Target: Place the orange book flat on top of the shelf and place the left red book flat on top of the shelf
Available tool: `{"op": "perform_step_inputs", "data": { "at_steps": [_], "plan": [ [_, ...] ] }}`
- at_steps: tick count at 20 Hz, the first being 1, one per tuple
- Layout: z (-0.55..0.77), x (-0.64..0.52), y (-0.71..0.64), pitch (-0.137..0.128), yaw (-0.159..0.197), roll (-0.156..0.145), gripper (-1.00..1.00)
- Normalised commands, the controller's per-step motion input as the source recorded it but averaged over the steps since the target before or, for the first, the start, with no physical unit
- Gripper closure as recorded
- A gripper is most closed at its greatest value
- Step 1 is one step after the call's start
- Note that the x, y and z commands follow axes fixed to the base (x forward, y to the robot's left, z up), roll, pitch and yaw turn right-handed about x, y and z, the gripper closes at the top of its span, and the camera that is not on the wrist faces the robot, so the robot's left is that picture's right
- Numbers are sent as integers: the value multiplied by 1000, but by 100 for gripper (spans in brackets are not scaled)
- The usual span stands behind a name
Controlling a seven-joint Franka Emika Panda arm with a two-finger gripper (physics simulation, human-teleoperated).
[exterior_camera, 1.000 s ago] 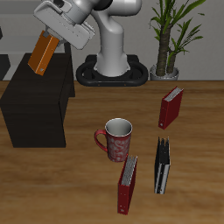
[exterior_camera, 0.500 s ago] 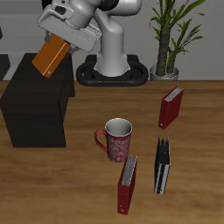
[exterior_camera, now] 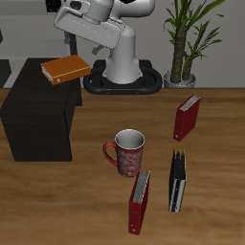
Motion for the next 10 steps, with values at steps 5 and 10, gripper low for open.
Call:
{"op": "perform_step_inputs", "data": {
  "at_steps": [5, 10],
  "plan": [
    [45, -22, 424, -28, 10, 100, -100],
    [-116, 74, 325, 1, 31, 95, -100]
  ]
}}
